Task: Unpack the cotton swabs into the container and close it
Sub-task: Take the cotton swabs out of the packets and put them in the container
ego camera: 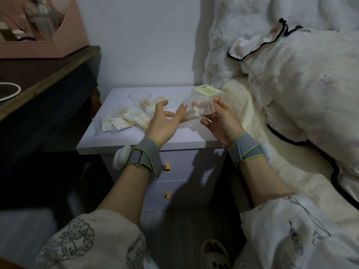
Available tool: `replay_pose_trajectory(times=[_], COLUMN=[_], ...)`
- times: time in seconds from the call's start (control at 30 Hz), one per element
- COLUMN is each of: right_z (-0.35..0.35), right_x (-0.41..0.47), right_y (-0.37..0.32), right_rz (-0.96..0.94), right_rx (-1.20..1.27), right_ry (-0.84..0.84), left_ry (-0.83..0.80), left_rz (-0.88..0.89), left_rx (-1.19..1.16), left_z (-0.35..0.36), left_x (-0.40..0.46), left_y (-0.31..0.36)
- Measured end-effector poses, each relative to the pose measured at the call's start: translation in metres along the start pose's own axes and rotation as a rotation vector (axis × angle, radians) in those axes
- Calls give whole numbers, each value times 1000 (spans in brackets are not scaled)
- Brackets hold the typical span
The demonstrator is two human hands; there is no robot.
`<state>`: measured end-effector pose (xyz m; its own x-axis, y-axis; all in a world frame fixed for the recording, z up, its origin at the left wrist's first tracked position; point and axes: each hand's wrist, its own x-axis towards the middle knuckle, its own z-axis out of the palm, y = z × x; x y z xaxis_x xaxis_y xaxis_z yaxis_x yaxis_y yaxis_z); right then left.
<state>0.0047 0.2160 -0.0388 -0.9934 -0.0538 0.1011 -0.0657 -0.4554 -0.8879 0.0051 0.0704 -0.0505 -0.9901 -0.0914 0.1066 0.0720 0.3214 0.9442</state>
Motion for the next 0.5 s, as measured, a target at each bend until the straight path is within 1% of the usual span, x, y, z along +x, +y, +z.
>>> replay_pose_trajectory(times=[0.07,0.13,0.17,0.2,0.33,0.4,0.5], right_z=[-1,-1,-2,-3,-5,-6,-9], right_x=[0,0,1,1,3,4,5], right_y=[-1,-1,0,0,3,5,8], right_rz=[2,8,10,13,20,-7,-59], right_rx=[34,29,11,-13,-79,-107,-296], right_ry=[-35,-48,-41,-30,41,70,98], left_ry=[-4,-45,-64,-67,-17,-4,34], left_rz=[-35,-77,-81,-70,14,36,55], left_rx=[-18,-179,-276,-325,-268,-254,-249], left_z=[0,1,1,0,-1,0,-2], left_x=[3,4,4,5,9,8,8], left_y=[-2,-2,-1,-1,-5,-6,-6])
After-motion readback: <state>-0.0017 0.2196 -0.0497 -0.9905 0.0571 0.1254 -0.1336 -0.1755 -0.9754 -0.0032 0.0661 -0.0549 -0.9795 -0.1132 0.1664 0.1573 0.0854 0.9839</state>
